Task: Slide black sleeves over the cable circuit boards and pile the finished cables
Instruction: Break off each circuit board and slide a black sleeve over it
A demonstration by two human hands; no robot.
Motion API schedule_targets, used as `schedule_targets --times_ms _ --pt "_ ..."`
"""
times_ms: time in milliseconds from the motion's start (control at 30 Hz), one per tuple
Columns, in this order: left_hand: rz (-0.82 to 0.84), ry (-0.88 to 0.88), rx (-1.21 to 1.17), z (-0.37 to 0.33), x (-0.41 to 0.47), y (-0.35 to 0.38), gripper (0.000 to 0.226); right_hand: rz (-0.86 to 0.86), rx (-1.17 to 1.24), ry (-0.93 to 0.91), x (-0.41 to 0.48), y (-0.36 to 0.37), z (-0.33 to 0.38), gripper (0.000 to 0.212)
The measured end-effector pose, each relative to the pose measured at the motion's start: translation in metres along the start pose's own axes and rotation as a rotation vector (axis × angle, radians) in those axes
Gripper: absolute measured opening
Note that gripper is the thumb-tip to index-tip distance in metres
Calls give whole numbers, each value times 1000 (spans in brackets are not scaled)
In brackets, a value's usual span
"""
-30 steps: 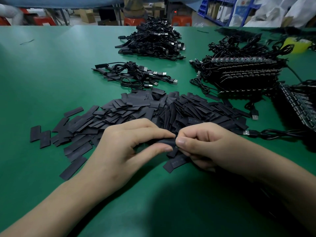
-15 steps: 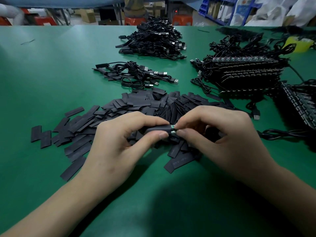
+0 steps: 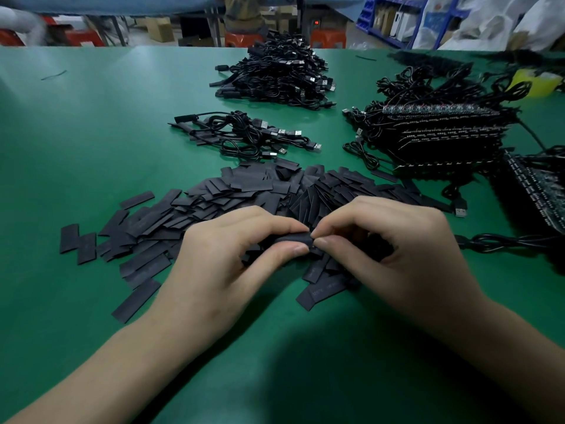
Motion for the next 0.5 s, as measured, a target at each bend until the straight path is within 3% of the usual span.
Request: schedule_targets --times_ms 200,500 --pt "-49 -39 -22 3 1 -5 19 -30 50 88 0 -6 -8 15" --pt "-48 -15 -15 0 0 -3 20 -60 -6 64 -2 -5 -4 9"
Point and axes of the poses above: each hand's wrist, its own x-axis towards the middle knuckle, its own y-axis out of the palm, z = x × y, the point moved 8 cm from there along x, towards the middle knuckle
